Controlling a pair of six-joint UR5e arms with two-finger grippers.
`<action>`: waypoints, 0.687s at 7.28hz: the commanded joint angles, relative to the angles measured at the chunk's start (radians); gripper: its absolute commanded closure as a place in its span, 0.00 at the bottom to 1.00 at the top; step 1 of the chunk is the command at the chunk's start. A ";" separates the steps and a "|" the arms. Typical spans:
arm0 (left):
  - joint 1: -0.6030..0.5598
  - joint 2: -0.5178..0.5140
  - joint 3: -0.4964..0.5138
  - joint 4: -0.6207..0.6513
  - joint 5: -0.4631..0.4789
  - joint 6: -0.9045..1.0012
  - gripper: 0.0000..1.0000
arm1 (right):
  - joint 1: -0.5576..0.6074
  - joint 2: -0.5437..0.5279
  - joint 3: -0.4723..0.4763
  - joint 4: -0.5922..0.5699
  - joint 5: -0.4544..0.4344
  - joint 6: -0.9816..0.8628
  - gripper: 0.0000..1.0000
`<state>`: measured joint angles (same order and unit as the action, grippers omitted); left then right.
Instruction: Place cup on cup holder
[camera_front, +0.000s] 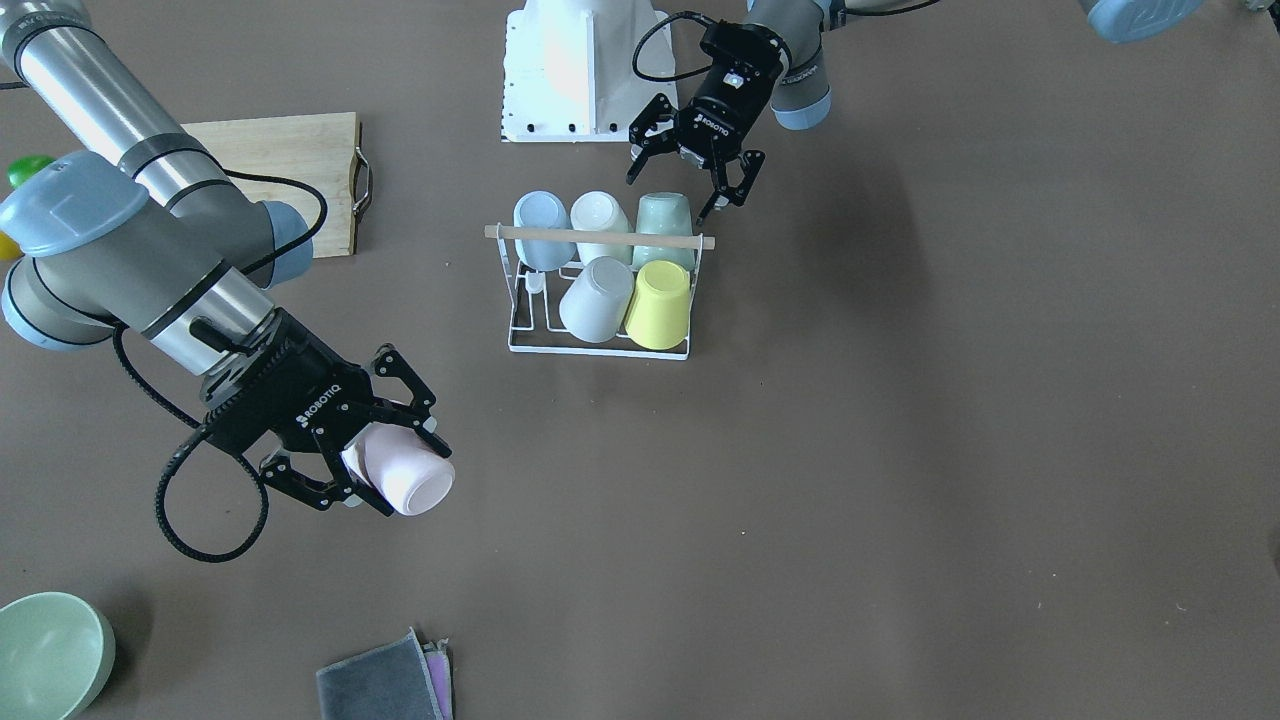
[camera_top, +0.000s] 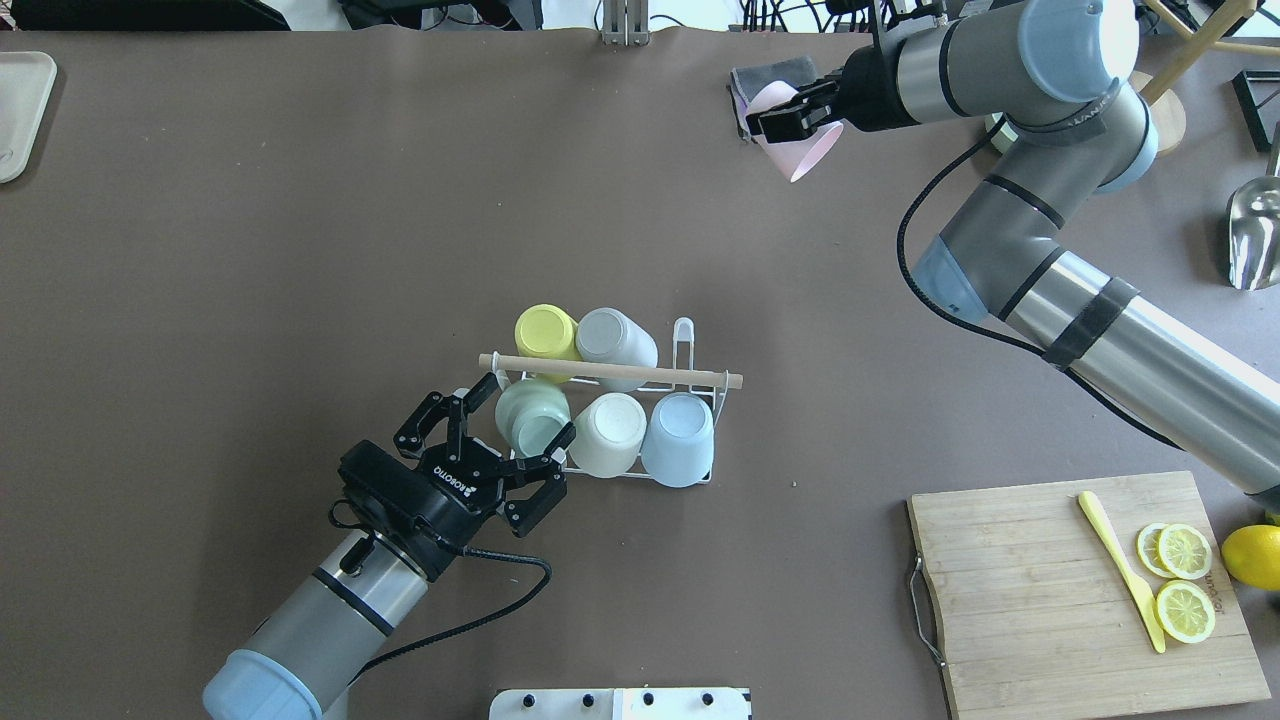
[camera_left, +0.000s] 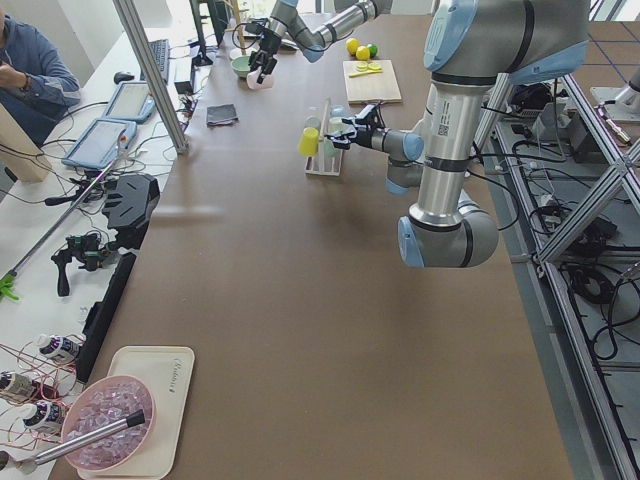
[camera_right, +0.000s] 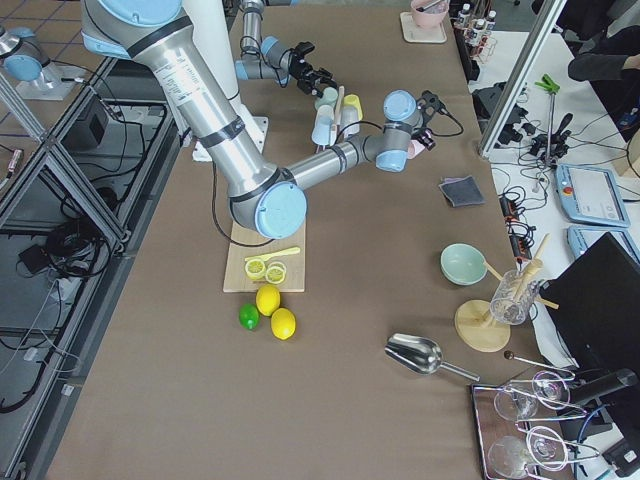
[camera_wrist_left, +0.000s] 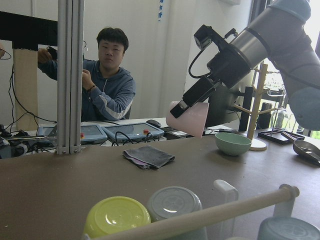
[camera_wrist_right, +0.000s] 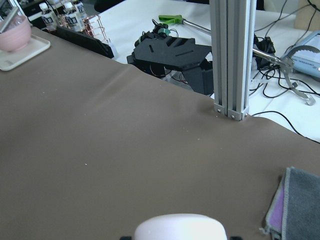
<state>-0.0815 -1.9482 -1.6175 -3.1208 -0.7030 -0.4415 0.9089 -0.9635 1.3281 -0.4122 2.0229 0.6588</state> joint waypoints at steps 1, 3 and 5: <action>0.002 0.002 -0.008 -0.001 0.003 0.000 0.01 | -0.036 -0.033 0.011 0.158 -0.007 0.025 1.00; 0.002 0.050 -0.112 0.005 0.003 0.009 0.01 | -0.059 -0.058 0.010 0.365 -0.032 0.027 1.00; -0.001 0.147 -0.232 0.028 -0.007 0.014 0.01 | -0.076 -0.058 0.007 0.491 -0.035 0.038 1.00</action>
<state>-0.0812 -1.8587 -1.7755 -3.1074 -0.7033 -0.4289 0.8427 -1.0197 1.3370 -0.0060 1.9907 0.6880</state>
